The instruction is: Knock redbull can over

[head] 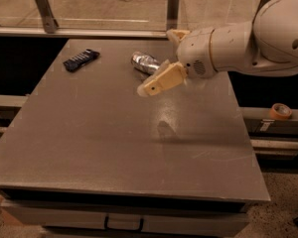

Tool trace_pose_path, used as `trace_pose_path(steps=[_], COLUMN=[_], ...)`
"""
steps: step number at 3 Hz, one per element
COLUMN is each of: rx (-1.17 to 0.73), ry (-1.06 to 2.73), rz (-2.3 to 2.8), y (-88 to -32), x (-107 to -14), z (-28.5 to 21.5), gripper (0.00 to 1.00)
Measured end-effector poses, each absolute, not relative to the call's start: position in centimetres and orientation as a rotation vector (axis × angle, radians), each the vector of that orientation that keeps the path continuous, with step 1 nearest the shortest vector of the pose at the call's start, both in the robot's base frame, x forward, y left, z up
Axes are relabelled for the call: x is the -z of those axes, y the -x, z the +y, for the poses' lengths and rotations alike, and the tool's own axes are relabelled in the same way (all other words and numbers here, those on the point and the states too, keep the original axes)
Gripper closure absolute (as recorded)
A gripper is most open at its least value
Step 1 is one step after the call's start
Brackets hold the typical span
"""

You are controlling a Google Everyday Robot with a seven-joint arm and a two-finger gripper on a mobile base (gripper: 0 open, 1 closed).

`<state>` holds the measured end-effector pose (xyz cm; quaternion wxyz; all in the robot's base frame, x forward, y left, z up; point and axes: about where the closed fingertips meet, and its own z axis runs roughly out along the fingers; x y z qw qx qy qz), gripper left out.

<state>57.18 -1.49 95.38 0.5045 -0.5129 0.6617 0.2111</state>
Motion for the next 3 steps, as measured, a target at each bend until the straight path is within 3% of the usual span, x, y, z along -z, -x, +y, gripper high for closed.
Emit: trace_pose_path(steps=[2,3], rx=[-0.198,-0.198], ry=[1.283,1.287], rz=[1.595,1.589], y=[-54.8,-54.8], x=[-101.7,-101.9], z=[-13.7,-13.5], gripper=[0.0,0.0])
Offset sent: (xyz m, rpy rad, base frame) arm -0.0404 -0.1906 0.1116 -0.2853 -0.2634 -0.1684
